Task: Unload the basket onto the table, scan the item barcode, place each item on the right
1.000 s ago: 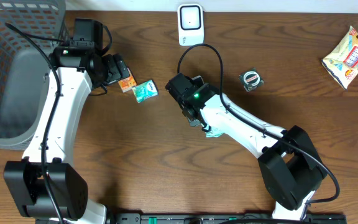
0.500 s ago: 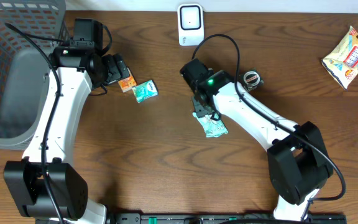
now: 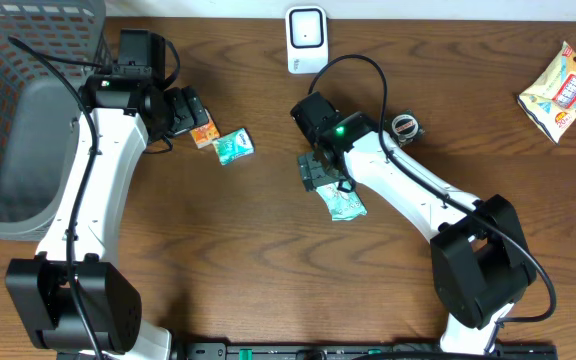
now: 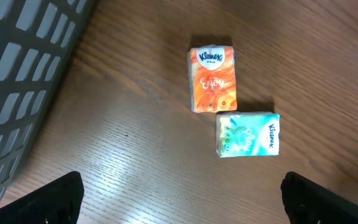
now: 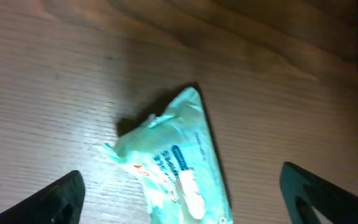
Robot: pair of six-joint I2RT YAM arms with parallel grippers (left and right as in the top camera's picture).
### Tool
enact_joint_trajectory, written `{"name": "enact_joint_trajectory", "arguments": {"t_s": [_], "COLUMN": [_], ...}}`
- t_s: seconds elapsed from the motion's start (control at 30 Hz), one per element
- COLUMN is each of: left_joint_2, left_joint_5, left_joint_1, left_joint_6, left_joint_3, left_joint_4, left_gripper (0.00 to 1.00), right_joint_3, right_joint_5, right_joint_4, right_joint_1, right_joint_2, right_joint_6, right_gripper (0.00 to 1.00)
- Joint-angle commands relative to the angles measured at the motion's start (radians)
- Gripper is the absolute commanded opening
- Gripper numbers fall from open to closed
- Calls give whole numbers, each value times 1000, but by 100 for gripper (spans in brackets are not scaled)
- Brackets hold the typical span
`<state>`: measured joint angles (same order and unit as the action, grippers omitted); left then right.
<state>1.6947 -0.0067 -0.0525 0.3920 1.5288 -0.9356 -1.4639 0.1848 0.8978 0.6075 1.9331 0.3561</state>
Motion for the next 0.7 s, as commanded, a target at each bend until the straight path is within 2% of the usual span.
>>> {"name": "enact_joint_trajectory", "arguments": {"t_s": [0.0,0.17,0.33,0.43,0.5,0.67], "left_joint_2": [5,5,5,5,5,5], "left_joint_5": [-13,-13,-13,-13,-13,-13], "left_joint_1": [3,3,3,3,3,3], "left_joint_6": [-6,-6,-6,-6,-6,-6], "left_joint_3": [5,5,5,5,5,5], "left_joint_4": [-3,-3,-3,-3,-3,-3], "left_gripper": [100,100,100,100,100,100], "right_joint_3": [-14,-13,-13,-13,-13,-13], "right_joint_5": [-23,-21,-24,-51,-84,-116], "right_joint_4": [-9,-31,-34,-36,-43,-48], "right_joint_1": [9,9,10,13,17,39], "right_joint_2": [3,3,3,3,3,3], "right_joint_6": [6,6,6,6,6,6], "right_gripper": [93,84,83,88,98,98]}}
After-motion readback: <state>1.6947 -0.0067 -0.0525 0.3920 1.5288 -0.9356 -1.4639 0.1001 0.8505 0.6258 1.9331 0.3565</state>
